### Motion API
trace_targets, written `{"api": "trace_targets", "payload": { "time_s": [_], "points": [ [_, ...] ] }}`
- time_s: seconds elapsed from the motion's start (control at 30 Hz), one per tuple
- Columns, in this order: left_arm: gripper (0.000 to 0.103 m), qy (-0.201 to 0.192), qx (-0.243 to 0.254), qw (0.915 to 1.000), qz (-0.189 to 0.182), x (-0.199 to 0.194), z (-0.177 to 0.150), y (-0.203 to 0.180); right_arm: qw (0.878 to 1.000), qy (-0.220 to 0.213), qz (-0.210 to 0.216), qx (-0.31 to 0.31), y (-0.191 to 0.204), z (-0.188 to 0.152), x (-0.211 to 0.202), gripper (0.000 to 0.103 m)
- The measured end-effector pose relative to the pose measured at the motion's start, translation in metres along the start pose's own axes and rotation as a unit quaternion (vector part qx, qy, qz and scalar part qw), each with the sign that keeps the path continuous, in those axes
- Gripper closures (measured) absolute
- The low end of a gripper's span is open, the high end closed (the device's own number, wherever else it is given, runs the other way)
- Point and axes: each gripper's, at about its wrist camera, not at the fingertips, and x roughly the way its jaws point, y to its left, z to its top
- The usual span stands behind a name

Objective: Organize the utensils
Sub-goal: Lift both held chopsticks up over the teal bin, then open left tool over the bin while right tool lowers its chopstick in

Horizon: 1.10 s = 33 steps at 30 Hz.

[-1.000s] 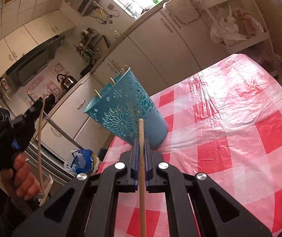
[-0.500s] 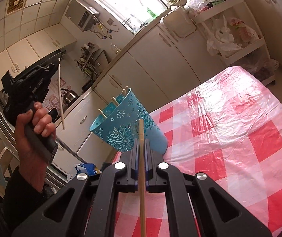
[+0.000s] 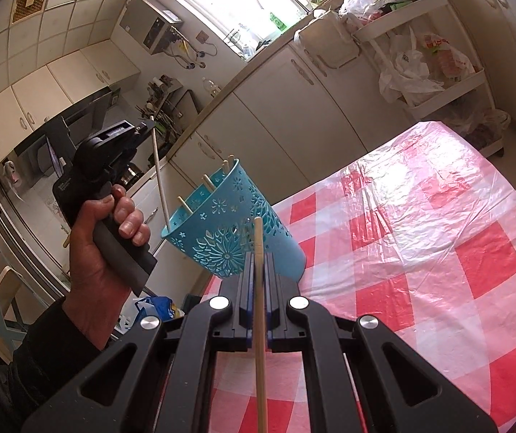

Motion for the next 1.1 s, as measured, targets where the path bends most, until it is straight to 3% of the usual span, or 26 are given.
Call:
{"api": "trace_targets", "payload": {
  "time_s": [0.5,0.57,0.63,0.73,0.87,0.97,1.1],
  "points": [
    [0.097,0.074,0.026,0.9968,-0.012,-0.019,-0.047,0.012,1.0,0.001,-0.004,-0.003,0.0,-0.002,0.001,0.097],
    [0.092,0.071,0.028,0.9971,-0.007,-0.034,-0.05,0.017,1.0,-0.003,-0.003,-0.003,0.0,-0.001,0.0,0.097],
    [0.071,0.055,0.028,0.9981,0.001,-0.057,-0.054,0.025,1.0,-0.007,-0.001,-0.003,0.001,0.0,-0.001,0.097],
    [0.051,0.029,0.023,0.9991,0.022,-0.097,-0.066,0.039,1.0,-0.011,0.002,-0.009,0.003,0.001,-0.002,0.097],
    [0.044,0.056,0.015,0.9978,0.031,-0.125,-0.108,0.058,1.0,-0.019,0.009,-0.014,0.009,0.002,-0.005,0.097],
    [0.042,0.11,-0.009,0.9934,0.032,-0.124,-0.143,0.073,0.999,-0.032,0.016,-0.017,0.017,0.007,-0.009,0.097],
    [0.04,0.145,-0.055,0.9876,0.026,-0.121,-0.171,0.095,0.997,-0.066,0.03,-0.037,0.041,0.022,-0.015,0.097]
  ]
}}
